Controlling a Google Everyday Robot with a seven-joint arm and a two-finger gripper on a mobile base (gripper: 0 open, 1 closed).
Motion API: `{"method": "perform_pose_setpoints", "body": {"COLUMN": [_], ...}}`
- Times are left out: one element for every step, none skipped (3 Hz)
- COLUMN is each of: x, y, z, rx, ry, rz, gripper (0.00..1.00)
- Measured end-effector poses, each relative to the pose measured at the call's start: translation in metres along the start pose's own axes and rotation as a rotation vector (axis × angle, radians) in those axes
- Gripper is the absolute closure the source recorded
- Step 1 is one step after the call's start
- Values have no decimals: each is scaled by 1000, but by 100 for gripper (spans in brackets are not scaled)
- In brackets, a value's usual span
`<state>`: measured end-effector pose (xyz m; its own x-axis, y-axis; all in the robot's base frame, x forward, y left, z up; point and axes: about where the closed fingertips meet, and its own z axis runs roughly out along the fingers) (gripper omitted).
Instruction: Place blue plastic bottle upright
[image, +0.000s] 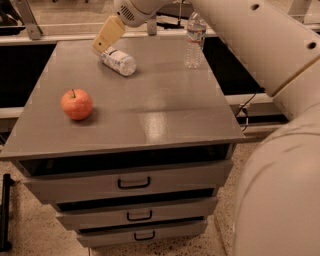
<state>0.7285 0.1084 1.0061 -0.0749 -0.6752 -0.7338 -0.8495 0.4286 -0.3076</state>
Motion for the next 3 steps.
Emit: {"method": "perform_pose_setpoints", "body": {"x": [-9, -8, -2], "y": [-17, -34, -52], "z": [34, 64, 95], "rx": [14, 15, 12], "ry": [-16, -27, -38], "rz": [102, 183, 246], "gripper": [0, 0, 0]}}
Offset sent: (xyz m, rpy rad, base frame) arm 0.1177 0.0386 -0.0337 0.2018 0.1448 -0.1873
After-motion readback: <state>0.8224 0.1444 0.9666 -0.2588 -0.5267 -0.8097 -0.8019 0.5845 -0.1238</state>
